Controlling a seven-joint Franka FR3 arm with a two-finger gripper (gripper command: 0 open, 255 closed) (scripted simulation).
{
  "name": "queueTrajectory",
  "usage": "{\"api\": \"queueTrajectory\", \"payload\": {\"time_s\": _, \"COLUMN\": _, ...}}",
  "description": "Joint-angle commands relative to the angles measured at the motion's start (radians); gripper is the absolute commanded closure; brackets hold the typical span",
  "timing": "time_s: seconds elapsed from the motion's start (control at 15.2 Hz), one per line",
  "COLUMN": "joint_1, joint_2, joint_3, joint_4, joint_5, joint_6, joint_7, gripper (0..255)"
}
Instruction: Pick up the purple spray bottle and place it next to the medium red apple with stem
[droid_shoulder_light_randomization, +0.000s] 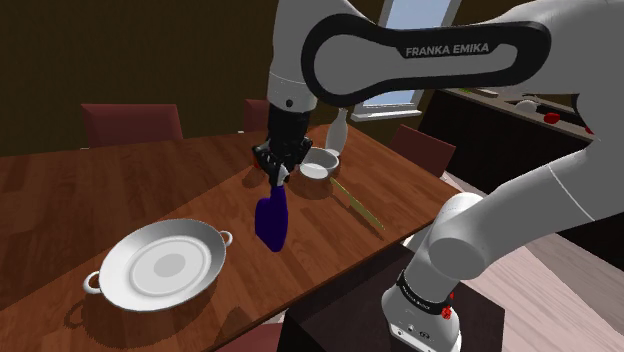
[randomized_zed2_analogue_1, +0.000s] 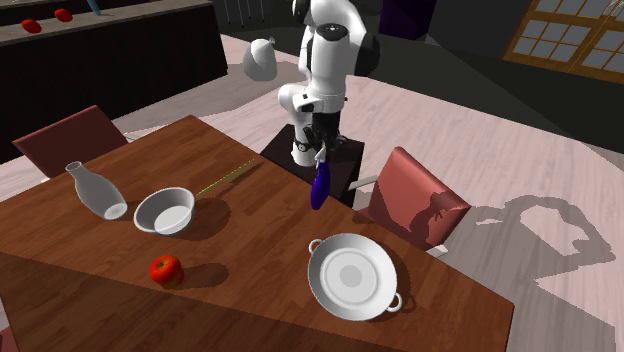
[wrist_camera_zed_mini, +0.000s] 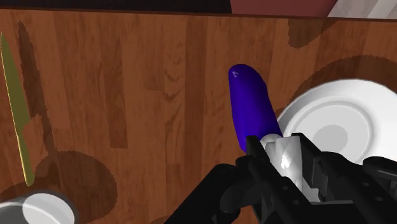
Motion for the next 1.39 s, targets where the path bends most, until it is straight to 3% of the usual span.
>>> {"api": "queueTrajectory", "payload": {"time_s": 0.0, "joint_1": -0.001, "joint_2": -0.003, "joint_3": -0.004, "joint_4": 0.022, "joint_5": -0.002, "joint_6": -0.025, "joint_7": 0.0, "gripper": 255}}
{"api": "queueTrajectory", "payload": {"time_s": 1.32, "joint_1": -0.019, "joint_2": 0.034, "joint_3": -0.033, "joint_4": 0.319, "joint_5": -0.033, "joint_6": -0.287, "joint_7": 0.011, "gripper": 255}}
